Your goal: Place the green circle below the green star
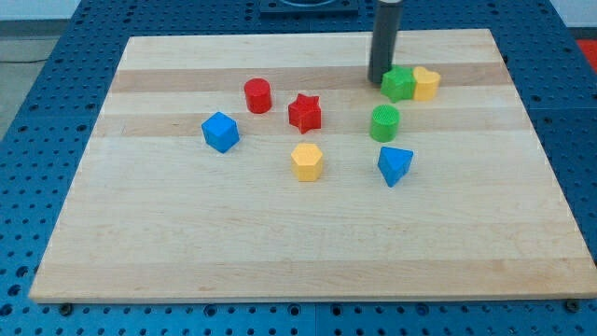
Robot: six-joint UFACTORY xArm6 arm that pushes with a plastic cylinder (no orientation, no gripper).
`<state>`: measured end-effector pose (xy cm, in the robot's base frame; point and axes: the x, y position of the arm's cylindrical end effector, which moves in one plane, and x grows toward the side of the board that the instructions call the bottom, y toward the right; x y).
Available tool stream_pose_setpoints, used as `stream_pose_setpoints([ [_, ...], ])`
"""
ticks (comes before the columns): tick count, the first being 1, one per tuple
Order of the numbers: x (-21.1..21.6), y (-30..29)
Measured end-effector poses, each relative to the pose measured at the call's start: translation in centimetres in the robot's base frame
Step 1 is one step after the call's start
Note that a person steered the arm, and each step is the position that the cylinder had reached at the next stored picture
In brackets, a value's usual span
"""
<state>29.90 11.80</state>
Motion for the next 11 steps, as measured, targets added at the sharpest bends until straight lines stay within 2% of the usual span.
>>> stream_pose_setpoints([
  [1, 0.0, 0.5],
  [3, 1.5, -7.2],
  [6, 13.0, -9.8],
  [7, 14.5, -6.7],
  [8, 14.3, -3.3],
  [10, 13.0, -6.4],
  [11, 10.3, -2.5],
])
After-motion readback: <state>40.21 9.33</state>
